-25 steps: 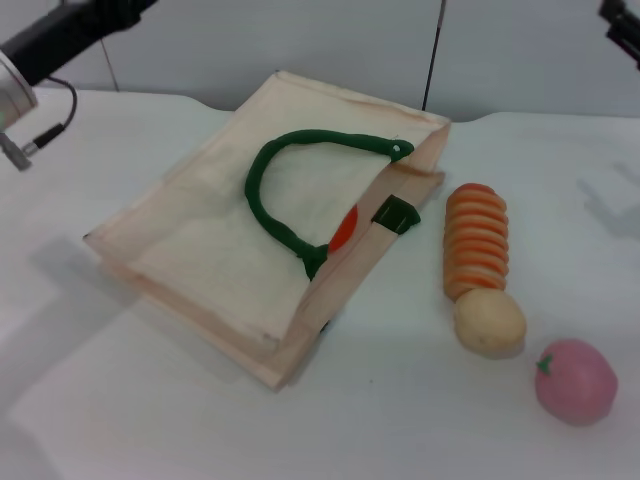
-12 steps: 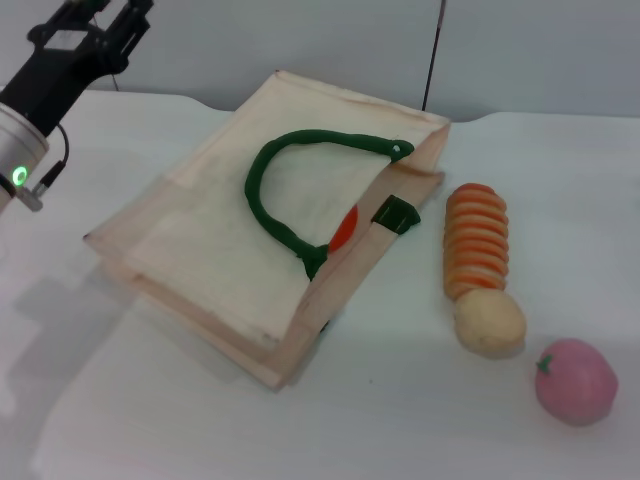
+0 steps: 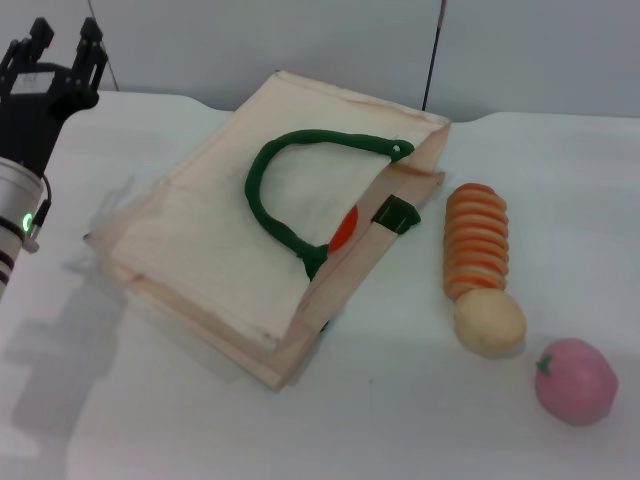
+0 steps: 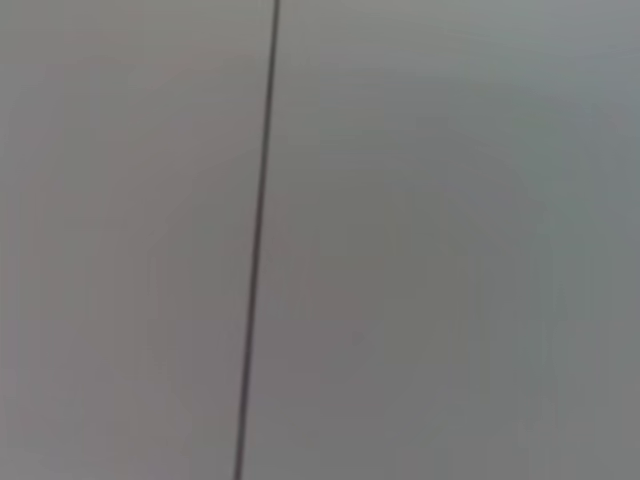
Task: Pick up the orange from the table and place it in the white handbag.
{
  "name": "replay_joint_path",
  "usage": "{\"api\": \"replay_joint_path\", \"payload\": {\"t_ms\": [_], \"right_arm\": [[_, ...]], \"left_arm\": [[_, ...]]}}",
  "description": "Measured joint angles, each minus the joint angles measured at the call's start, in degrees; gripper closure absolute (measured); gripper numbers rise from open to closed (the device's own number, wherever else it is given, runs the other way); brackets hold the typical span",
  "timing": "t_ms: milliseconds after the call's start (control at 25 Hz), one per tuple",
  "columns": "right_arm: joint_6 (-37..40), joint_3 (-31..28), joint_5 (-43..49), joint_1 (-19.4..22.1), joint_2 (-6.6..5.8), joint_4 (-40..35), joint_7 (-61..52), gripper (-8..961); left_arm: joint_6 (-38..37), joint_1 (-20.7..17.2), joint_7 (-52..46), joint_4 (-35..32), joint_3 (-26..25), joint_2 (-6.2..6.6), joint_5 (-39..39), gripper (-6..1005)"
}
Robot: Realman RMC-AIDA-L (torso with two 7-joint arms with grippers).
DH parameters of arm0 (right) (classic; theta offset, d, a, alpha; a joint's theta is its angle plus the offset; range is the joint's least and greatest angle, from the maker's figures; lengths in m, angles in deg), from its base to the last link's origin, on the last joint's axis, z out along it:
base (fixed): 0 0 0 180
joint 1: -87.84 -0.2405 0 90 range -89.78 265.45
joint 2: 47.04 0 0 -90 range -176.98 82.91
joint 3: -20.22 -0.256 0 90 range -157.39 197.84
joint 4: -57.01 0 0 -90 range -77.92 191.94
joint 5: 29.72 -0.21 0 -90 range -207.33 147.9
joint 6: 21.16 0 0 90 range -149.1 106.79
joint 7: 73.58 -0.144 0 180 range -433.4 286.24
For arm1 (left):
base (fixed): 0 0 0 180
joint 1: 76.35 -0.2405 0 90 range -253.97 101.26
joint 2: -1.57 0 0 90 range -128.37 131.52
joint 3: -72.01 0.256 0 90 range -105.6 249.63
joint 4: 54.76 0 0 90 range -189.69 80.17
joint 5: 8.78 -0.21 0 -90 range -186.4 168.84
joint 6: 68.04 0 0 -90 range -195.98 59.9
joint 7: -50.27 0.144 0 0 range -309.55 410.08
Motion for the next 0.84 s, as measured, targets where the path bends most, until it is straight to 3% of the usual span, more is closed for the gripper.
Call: {"api": "replay_joint_path", "payload": {"t_ms": [840], "right_arm": [[0.33, -2.73, -0.61, 0.82, -0.08, 1.4, 0.16, 299]], "left_arm": [[-0.24, -1.75, 1.73, -1.89, 0.01, 0.0, 2.68, 423]]}}
